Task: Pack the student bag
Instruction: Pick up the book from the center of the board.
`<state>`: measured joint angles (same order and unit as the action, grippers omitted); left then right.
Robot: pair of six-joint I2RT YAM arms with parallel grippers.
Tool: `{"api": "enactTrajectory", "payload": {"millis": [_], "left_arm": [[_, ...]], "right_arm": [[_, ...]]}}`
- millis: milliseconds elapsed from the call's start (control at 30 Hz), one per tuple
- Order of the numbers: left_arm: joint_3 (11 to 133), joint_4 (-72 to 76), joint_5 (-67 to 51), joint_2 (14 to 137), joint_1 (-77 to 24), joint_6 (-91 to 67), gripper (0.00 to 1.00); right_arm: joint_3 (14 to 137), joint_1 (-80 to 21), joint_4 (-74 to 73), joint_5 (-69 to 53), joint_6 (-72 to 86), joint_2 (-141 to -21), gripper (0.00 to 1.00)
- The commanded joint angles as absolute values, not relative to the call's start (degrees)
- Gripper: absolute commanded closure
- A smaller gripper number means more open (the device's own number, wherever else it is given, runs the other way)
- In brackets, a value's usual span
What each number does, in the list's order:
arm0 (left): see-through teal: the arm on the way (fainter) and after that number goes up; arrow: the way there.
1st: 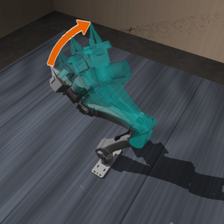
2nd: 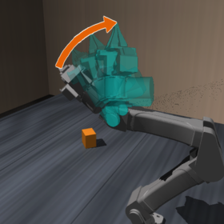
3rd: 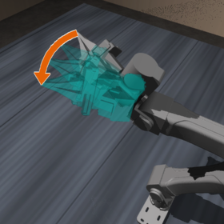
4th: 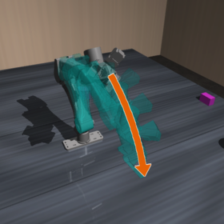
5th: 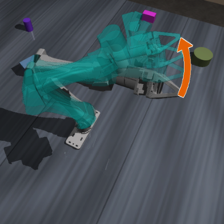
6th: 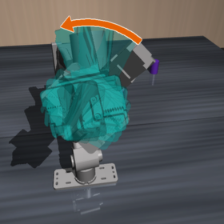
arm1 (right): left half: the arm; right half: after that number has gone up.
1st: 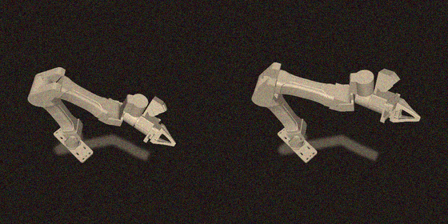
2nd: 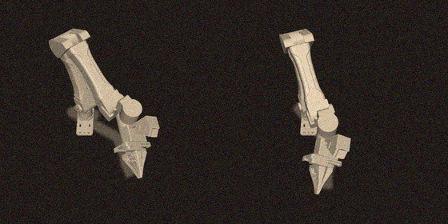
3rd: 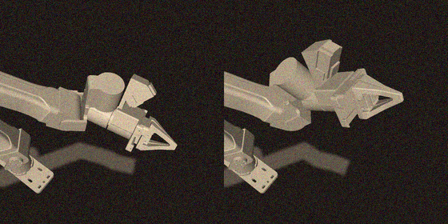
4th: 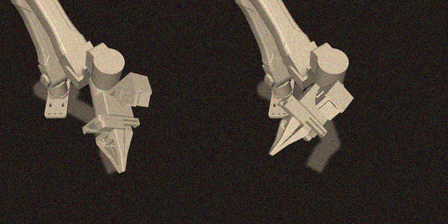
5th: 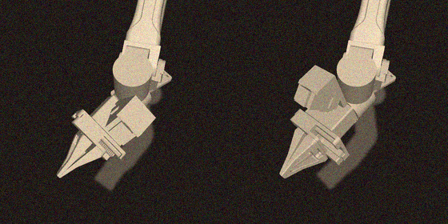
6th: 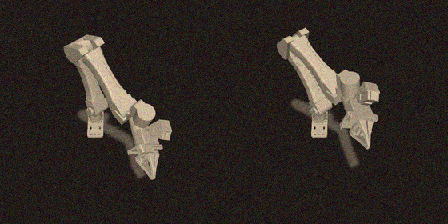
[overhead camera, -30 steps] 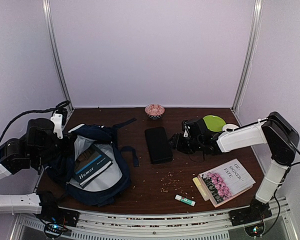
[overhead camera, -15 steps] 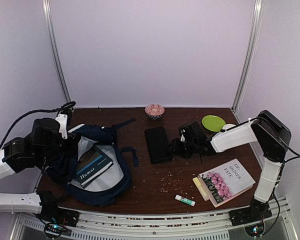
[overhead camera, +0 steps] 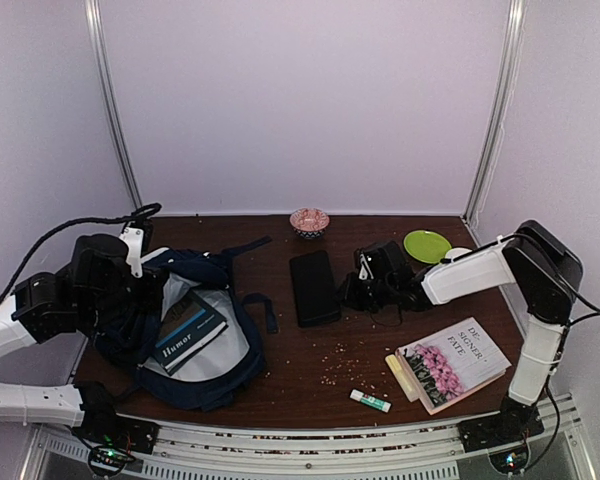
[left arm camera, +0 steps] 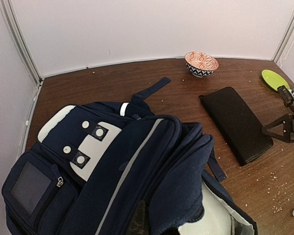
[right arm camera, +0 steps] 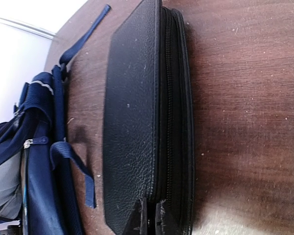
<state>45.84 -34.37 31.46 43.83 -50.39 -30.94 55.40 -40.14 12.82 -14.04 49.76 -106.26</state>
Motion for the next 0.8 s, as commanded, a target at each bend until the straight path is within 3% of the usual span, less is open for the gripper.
{"api": "enactTrajectory", "payload": {"millis": [0,233,433,600,767], "left_arm": [[45.46,-28.95,32.09,44.19,-49.65,-29.87,1.00],[44.48,-22.36,29.90,47.29,-49.62,-29.19,1.00],[46.84,-13.95,28.20,52.20,-49.62,-28.96,1.00],[49.64,-8.94,24.00,54.79,-49.58,-25.54,1.00],[50.79,-8.80,22.17,56.03,-49.59,-25.51,1.00]], "right_arm": [[51.17,-40.07,13.99,-13.74,49.99,-100.80,1.00],[45.91,-41.75,11.03,-15.72,49.41,-88.41,1.00],[48.40,-45.21,3.86,-19.48,49.16,-78.22,1.00],[55.13,-48.11,-3.87,-24.22,46.03,-74.59,1.00],[58.39,-49.96,-1.80,-29.06,48.35,-75.63,1.00]]}}
